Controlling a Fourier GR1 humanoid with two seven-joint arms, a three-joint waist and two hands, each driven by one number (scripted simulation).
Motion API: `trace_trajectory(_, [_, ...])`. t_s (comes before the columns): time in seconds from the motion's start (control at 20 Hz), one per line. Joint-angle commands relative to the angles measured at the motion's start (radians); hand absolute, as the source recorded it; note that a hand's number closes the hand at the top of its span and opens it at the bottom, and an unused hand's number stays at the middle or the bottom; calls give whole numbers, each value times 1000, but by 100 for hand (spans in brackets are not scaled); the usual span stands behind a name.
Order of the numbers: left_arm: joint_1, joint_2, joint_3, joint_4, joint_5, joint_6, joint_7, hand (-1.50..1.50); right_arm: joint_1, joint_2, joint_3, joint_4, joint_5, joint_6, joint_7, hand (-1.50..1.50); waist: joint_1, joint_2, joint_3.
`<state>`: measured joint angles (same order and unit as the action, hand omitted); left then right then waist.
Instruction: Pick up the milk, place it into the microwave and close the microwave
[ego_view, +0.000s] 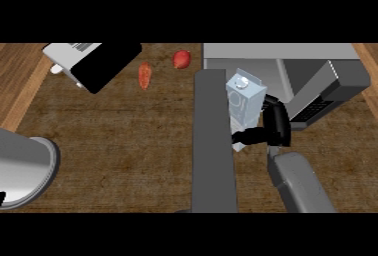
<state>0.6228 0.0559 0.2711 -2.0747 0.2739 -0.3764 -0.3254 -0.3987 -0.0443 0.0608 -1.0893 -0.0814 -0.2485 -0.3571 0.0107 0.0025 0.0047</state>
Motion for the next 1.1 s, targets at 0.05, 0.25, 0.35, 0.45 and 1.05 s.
trace_trajectory(0.05, [-10, 38, 62, 9, 53, -47, -3, -150, -193, 5, -125, 299, -33, -6, -73, 150, 20, 4, -4])
trace_trajectory(0.25, [-28, -13, 38, 132, -43, -52, -87, -150, -295, 3, -165, 466, -30, 8, -178, 150, 19, 4, -4])
trace_trajectory(0.35, [-85, 34, 56, 92, 19, -38, 15, -150, -366, -33, -210, 592, -40, 47, -249, 150, 23, 9, -3])
trace_trajectory(0.45, [-44, 19, 58, 82, 8, -58, -13, -150, -367, -43, -217, 661, -14, 28, -339, 150, 28, 9, -3])
trace_trajectory(1.05, [-123, 10, 57, 146, -7, -53, -17, -150, -556, -32, -217, 866, 86, -199, -474, 150, 54, 20, -3])
